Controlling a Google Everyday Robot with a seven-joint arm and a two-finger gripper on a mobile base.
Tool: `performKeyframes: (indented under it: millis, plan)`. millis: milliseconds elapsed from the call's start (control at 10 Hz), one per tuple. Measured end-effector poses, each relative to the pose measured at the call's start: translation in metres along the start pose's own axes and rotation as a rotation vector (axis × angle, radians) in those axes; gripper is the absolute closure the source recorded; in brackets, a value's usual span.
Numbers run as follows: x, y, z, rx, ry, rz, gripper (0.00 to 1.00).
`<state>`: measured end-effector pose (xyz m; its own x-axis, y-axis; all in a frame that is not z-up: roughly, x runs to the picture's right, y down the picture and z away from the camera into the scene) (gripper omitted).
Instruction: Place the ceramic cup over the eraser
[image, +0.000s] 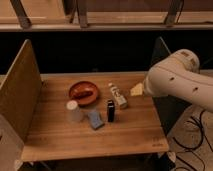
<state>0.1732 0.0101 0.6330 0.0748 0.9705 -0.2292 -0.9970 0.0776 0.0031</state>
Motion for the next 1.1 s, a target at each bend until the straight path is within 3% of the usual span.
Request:
performKeyframes:
  millis: [100,200,600,800,1100]
  plan:
    - [-0.017,0.034,0.007,-0.034,-0.023,-0.109,0.2]
    - [-0.023,0.056,0.013,-0.054,-0.028,-0.175,0.2]
    - [-0.019,0.13,0.036,-0.126,0.008,-0.399,0.2]
    - [-0.006,0.156,0.041,-0.142,0.026,-0.504,0.2]
    - [0.0,0.172,0.042,-0.136,0.013,-0.601,0.2]
